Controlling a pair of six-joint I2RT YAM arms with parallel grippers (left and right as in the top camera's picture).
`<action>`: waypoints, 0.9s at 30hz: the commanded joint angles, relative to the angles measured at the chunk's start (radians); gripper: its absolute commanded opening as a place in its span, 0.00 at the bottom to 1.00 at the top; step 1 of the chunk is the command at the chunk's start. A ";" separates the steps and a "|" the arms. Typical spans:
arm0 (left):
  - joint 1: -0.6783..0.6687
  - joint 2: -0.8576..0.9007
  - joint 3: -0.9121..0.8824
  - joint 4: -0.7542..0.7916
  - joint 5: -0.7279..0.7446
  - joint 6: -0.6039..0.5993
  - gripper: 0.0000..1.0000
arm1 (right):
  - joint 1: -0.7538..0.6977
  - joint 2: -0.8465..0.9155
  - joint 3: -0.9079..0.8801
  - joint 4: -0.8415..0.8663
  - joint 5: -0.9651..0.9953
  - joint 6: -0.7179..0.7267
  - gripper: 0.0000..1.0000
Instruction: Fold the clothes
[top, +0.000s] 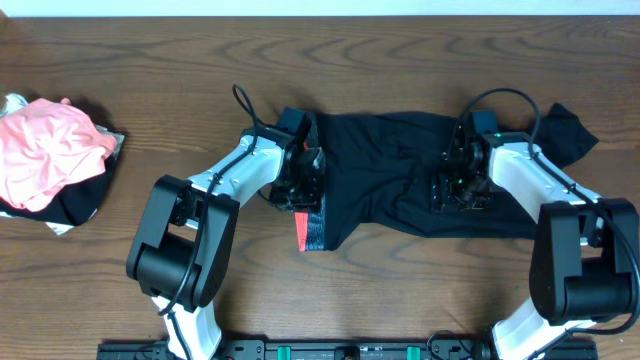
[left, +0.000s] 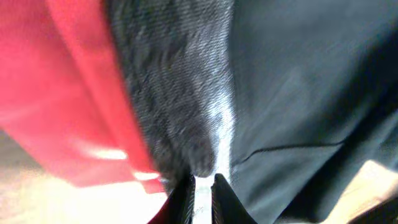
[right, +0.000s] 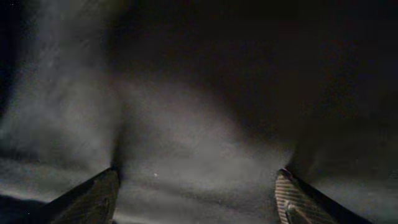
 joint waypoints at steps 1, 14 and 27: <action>-0.001 0.009 -0.005 -0.033 -0.116 0.006 0.12 | -0.058 0.014 -0.054 0.040 0.063 0.023 0.82; 0.002 0.009 -0.005 -0.117 -0.202 0.005 0.12 | -0.202 0.014 -0.082 0.053 0.065 0.021 0.85; 0.021 0.005 0.000 -0.161 -0.294 0.007 0.06 | -0.213 -0.004 -0.076 0.025 0.022 0.021 0.89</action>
